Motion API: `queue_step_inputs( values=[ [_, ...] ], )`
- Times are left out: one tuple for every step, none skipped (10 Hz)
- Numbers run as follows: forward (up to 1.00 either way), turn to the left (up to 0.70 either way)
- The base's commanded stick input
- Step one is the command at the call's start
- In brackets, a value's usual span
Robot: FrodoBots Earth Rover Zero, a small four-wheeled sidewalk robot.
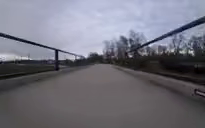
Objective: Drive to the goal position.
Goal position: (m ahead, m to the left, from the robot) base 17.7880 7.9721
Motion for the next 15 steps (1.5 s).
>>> queue_step_inputs(
  values=[
    [1.0,0.0],
    [1.0,0.0],
    [1.0,0.0],
    [1.0,0.0],
    [1.0,0.0],
    [1.0,0.0],
    [1.0,0.0],
    [1.0,0.0],
    [1.0,0.0],
    [1.0,0.0],
    [1.0,0.0],
    [1.0,0.0],
    [1.0,0.0],
    [1.0,0.0],
    [1.0,0.0]
  ],
)
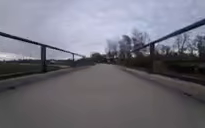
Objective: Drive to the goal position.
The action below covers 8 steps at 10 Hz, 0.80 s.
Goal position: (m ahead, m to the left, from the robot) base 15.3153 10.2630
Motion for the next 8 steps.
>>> queue_step_inputs(
  values=[
    [1.0,0.0],
    [1.0,0.0],
    [1.0,0.0],
    [1.0,0.0],
    [1.0,0.0],
    [1.0,0.0],
    [1.0,0.0],
    [1.0,0.0]
  ],
)
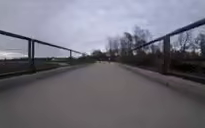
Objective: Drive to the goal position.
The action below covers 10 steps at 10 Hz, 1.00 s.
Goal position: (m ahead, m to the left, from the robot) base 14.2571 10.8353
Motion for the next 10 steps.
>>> queue_step_inputs(
  values=[
    [1.0,0.0],
    [1.0,0.0],
    [1.0,0.0],
    [1.0,0.0],
    [1.0,0.0],
    [1.0,0.0],
    [1.0,0.0],
    [1.0,0.0],
    [1.0,0.0],
    [1.0,0.0]
  ],
)
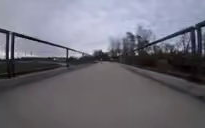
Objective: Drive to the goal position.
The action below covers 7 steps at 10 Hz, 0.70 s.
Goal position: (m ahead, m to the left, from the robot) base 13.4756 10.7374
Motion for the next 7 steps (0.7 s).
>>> queue_step_inputs(
  values=[
    [1.0,0.0],
    [1.0,-0.02],
    [1.0,-0.31],
    [1.0,-0.39],
    [1.0,-0.4],
    [1.0,-0.35],
    [1.0,-0.12]
  ],
)
